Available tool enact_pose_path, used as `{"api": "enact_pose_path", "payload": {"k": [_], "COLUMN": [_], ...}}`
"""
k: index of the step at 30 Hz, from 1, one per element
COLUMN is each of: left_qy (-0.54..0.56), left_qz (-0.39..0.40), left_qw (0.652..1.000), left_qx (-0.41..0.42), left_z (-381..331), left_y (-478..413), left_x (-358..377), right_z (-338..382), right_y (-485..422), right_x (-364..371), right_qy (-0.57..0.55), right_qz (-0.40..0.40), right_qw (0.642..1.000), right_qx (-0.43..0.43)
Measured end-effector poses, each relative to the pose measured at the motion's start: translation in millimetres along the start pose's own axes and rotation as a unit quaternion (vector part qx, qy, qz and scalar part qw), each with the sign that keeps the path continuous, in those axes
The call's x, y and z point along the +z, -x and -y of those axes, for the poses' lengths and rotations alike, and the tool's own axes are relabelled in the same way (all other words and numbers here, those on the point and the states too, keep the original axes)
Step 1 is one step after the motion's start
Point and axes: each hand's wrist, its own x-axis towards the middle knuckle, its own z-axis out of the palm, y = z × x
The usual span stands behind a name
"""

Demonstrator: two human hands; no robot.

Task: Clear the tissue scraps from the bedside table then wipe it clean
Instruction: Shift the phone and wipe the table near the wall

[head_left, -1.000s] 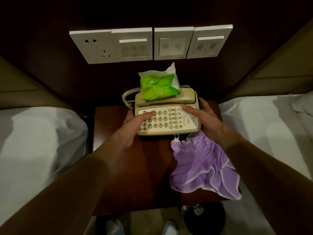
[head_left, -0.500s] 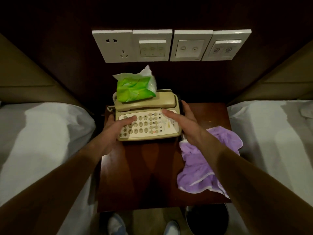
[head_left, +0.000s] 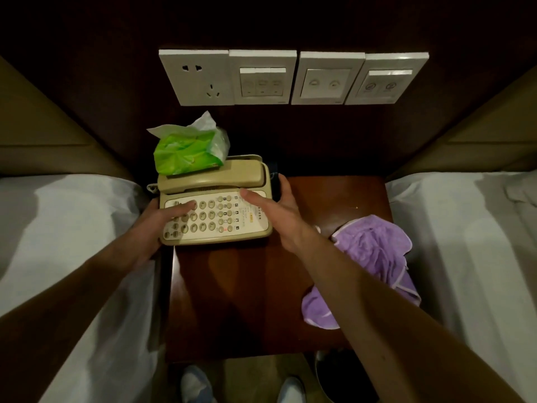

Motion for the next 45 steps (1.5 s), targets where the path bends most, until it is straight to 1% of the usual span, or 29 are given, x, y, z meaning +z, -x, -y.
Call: {"api": "enact_pose_path", "payload": {"k": [3,5,7,8,9,10,11,12,13,14,15,17,19,20,23,25,27,28,29,30,31,32,33,34,35,38,39,42,45], "left_qy": [-0.01,-0.015,-0.039,-0.045,-0.05,-0.069,-0.108,-0.161,-0.225,-0.289,-0.34,-0.394,-0.427,-0.452,-0.539,-0.607,-0.679,-0.708,-0.725,-0.73,-0.726,-0.718,-0.707,-0.698,-0.692,-0.676,-0.675,-0.716,-0.757], "left_qz": [0.006,-0.008,-0.068,-0.117,-0.186,-0.261,-0.323,-0.356,-0.356,-0.318,-0.258,-0.125,-0.038,-0.009,0.07,0.114,0.132,0.135,0.135,0.136,0.139,0.142,0.138,0.124,0.104,0.047,0.025,-0.029,-0.059], "left_qw": [1.0,1.0,0.997,0.991,0.978,0.954,0.925,0.898,0.879,0.868,0.863,0.851,0.831,0.813,0.741,0.704,0.662,0.641,0.628,0.624,0.629,0.639,0.649,0.652,0.648,0.618,0.61,0.587,0.573], "left_qx": [-0.01,-0.012,0.003,0.034,0.076,0.129,0.17,0.201,0.226,0.247,0.271,0.324,0.355,0.367,0.395,0.35,0.288,0.264,0.249,0.242,0.239,0.237,0.245,0.268,0.3,0.398,0.415,0.376,0.308], "left_z": [-0.6,1.2,7.6,14.2,26.1,40.2,54.9,72.3,89.4,107.1,120.0,137.7,144.7,145.7,151.5,155.0,153.8,152.5,150.9,147.1,140.8,134.1,126.1,117.6,108.3,73.4,60.8,19.9,-1.5], "left_y": [4.4,7.2,20.2,32.3,46.4,60.9,75.4,87.1,95.5,99.8,105.8,113.4,116.5,115.1,101.1,85.5,72.2,68.7,67.3,67.2,67.4,67.2,65.7,63.4,60.4,44.1,34.9,0.3,-29.5], "left_x": [-3.7,-5.6,3.2,11.5,20.5,29.3,39.5,49.6,63.1,77.8,97.8,140.5,187.4,210.5,269.6,292.3,299.3,300.1,299.7,298.6,296.6,293.9,291.0,287.9,284.0,279.4,280.0,281.6,276.8], "right_z": [1.7,0.9,-4.6,-10.0,-15.9,-22.7,-30.5,-38.9,-46.4,-53.7,-60.2,-68.5,-79.5,-87.5,-103.8,-110.4,-114.5,-116.7,-120.3,-121.7,-121.9,-121.5,-118.0,-113.2,-106.8,-71.0,-57.9,-25.4,-3.3], "right_y": [1.8,8.8,20.6,29.0,39.0,49.5,58.7,65.4,70.9,75.1,78.3,86.4,94.5,96.4,97.3,92.9,89.8,89.4,89.5,90.9,92.0,93.1,94.0,93.1,88.5,65.6,55.4,15.1,-29.9], "right_x": [-2.8,-11.5,-28.9,-41.9,-57.5,-76.6,-96.6,-116.3,-136.1,-154.8,-170.8,-196.0,-215.3,-223.6,-232.1,-229.6,-221.8,-217.9,-214.7,-210.5,-206.5,-201.9,-196.3,-192.0,-188.4,-180.5,-177.9,-169.3,-158.0], "right_qy": [0.026,0.068,0.108,0.135,0.184,0.253,0.325,0.39,0.448,0.496,0.533,0.588,0.628,0.644,0.659,0.661,0.662,0.655,0.621,0.563,0.505,0.47,0.463,0.471,0.472,0.454,0.461,0.503,0.569], "right_qz": [-0.004,-0.016,-0.045,-0.062,-0.085,-0.109,-0.129,-0.142,-0.154,-0.165,-0.173,-0.175,-0.165,-0.157,-0.13,-0.142,-0.164,-0.165,-0.17,-0.188,-0.202,-0.206,-0.21,-0.218,-0.233,-0.289,-0.295,-0.277,-0.197], "right_qw": [1.0,0.997,0.992,0.986,0.973,0.948,0.915,0.877,0.839,0.804,0.776,0.742,0.723,0.716,0.726,0.728,0.724,0.73,0.758,0.798,0.832,0.85,0.847,0.835,0.823,0.806,0.797,0.771,0.761], "right_qx": [-0.005,-0.013,-0.041,-0.071,-0.112,-0.157,-0.203,-0.241,-0.268,-0.285,-0.291,-0.271,-0.236,-0.218,-0.147,-0.119,-0.106,-0.104,-0.101,-0.101,-0.107,-0.123,-0.152,-0.183,-0.212,-0.247,-0.254,-0.277,-0.241]}}
